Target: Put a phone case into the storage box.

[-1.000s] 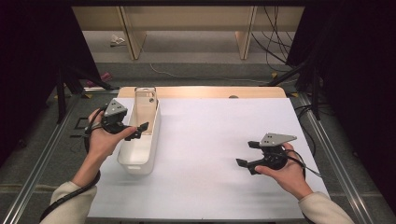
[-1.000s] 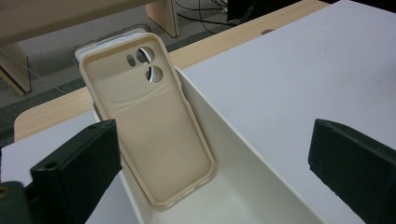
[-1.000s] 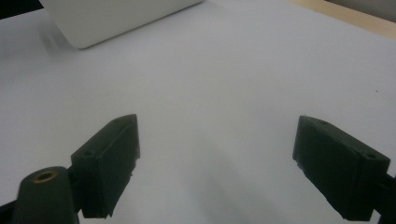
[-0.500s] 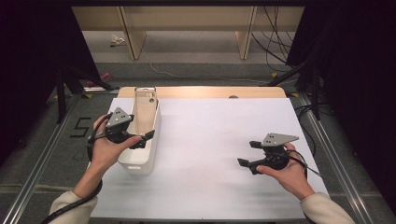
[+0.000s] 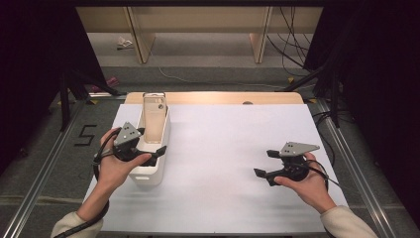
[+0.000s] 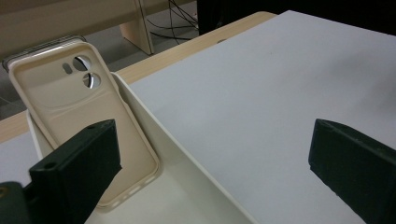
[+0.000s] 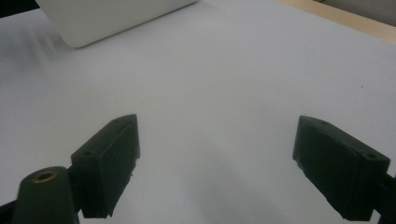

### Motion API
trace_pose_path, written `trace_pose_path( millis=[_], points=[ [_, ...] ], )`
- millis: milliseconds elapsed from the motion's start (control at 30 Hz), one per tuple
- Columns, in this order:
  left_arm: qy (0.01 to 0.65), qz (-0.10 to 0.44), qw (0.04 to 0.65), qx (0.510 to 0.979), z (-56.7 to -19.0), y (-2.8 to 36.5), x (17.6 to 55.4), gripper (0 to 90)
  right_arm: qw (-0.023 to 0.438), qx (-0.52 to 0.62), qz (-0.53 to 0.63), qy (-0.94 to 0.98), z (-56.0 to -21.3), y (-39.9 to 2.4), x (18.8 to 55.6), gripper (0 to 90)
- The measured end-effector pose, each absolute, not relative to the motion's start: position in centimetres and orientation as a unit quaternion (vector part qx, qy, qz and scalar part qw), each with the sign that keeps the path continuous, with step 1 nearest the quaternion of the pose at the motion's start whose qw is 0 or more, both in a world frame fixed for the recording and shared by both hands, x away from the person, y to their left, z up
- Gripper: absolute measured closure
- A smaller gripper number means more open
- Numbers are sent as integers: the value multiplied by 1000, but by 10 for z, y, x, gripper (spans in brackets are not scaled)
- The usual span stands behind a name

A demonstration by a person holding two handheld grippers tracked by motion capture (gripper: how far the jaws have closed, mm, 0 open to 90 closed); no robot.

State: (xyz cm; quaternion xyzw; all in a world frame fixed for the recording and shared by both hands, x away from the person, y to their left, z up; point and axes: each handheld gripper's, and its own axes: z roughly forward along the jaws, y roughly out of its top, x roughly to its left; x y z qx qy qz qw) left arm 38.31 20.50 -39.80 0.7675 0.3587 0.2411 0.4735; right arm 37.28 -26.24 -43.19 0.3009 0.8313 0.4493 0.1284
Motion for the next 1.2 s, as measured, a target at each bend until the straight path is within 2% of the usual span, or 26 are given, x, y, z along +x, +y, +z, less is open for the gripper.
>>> trace_pose_path(
  millis=[1200],
  points=[
    [342,246,475,772,-421,200,350,14,141,303,448,829,-429,-279,361,157]
  ],
)
